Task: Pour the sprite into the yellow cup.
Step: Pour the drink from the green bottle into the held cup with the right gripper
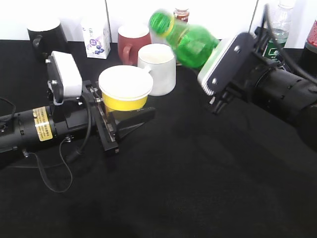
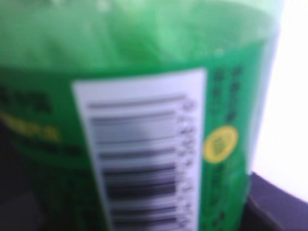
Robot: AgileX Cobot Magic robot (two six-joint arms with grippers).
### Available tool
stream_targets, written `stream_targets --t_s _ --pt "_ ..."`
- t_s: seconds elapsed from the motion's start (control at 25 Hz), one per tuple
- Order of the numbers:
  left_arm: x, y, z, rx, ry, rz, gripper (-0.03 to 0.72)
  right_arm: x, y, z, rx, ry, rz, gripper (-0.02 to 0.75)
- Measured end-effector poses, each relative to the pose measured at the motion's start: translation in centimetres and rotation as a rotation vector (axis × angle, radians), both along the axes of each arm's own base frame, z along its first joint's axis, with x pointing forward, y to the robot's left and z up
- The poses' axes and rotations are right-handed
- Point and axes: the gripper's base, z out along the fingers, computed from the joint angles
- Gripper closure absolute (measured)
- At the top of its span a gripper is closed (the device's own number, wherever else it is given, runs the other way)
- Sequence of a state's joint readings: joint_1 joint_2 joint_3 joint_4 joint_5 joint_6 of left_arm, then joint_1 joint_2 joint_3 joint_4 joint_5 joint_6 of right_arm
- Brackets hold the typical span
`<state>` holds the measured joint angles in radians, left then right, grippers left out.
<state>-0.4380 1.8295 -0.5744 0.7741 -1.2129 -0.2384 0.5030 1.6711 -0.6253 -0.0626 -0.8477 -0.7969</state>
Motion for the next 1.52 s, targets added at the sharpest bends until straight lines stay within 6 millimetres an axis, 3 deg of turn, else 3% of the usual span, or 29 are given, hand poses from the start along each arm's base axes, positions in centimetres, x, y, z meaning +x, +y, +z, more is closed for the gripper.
stream_targets --t_s 0.16,0.44,0.72,1.52 --pt "0.0 0.0 0.0 0.002 0.0 -0.005 0.249 0.0 0.0 0.0 -0.076 -0.048 0.011 0.279" --pt "-0.2 -0.1 -0.1 0.01 -0.004 -0.027 0.249 1.3 1.0 1.8 -0.152 -0.147 0.05 0.279" --pt "-0.3 -0.1 -0.1 0.012 -0.004 -0.032 0.249 1.6 1.1 0.7 -0.299 -0.188 0.056 0.279" --pt "-0.4 -0.1 -0.3 0.03 0.022 -0.044 0.249 1.8 0.9 1.6 -0.45 -0.39 0.029 0.279"
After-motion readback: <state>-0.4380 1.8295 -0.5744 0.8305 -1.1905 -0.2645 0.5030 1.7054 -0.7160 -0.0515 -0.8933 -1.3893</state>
